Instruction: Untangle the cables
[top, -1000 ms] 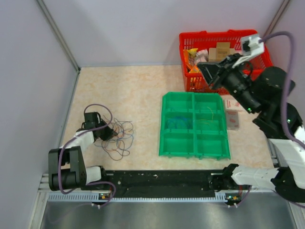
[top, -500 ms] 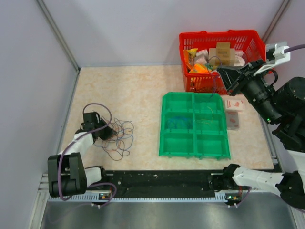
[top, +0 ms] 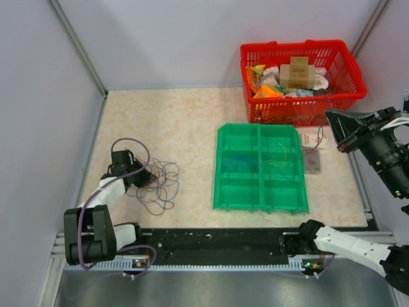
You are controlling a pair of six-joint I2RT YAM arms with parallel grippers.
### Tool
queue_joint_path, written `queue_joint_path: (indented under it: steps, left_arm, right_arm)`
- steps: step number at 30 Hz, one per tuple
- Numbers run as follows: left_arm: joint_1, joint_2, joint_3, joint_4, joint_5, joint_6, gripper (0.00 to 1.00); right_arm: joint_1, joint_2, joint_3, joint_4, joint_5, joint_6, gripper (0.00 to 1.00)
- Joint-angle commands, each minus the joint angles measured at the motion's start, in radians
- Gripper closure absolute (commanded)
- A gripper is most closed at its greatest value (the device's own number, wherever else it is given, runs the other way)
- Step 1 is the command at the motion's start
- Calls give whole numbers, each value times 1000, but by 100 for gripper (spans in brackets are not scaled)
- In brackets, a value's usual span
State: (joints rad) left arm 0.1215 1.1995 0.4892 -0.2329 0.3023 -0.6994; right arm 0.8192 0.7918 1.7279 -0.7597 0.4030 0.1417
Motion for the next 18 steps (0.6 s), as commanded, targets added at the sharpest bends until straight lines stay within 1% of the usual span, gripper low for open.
queue_joint_path:
  steps: [1, 4, 6, 9, 15, 18]
  left_arm:
    - [-2, 6, 17, 32, 21, 18, 99]
    - [-2, -5, 17, 23, 18, 20, 99]
    - [0, -18, 14, 23, 14, 23, 99]
    - [-2, -25, 11, 20, 14, 20, 99]
    - [-2, -14, 14, 23, 17, 26, 99]
    - [0, -12, 14, 26, 24, 20, 99]
  right_arm:
    - [-6, -9, 18, -38, 2, 1, 100]
    - [-6, -9, 50, -70, -3, -7, 100]
    - [-5, -12, 38, -79, -24, -8, 100]
    - [-6, -22, -17, -81, -55, -1, 100]
    - [-6, -55, -117, -67, -29, 28, 100]
    - [-6, -69, -206, -66, -6, 68, 100]
